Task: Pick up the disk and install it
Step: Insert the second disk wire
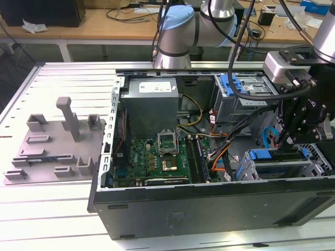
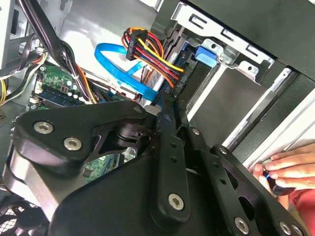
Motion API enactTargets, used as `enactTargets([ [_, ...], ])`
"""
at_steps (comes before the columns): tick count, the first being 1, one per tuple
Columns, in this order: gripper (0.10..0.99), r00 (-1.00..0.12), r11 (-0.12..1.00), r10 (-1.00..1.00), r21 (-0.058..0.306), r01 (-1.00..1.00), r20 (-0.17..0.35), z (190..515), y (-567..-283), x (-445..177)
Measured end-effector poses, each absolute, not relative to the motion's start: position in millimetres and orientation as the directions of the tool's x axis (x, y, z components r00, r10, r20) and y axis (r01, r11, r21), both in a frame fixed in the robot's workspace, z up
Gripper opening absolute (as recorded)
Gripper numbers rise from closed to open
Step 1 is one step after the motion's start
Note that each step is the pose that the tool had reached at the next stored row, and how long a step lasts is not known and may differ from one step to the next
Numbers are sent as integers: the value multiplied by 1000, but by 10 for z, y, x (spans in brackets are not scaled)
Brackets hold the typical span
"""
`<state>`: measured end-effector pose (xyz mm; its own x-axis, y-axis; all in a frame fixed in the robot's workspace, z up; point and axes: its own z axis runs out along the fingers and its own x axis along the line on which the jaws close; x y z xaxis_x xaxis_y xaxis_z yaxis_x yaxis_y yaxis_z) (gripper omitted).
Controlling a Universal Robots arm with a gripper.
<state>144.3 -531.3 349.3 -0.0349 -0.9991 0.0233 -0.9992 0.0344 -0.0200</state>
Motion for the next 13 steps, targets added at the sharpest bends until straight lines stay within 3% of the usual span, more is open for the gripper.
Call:
enactTargets([
  [13, 161, -13, 12, -1000, -20, -1000, 23, 3478, -5313, 1445],
])
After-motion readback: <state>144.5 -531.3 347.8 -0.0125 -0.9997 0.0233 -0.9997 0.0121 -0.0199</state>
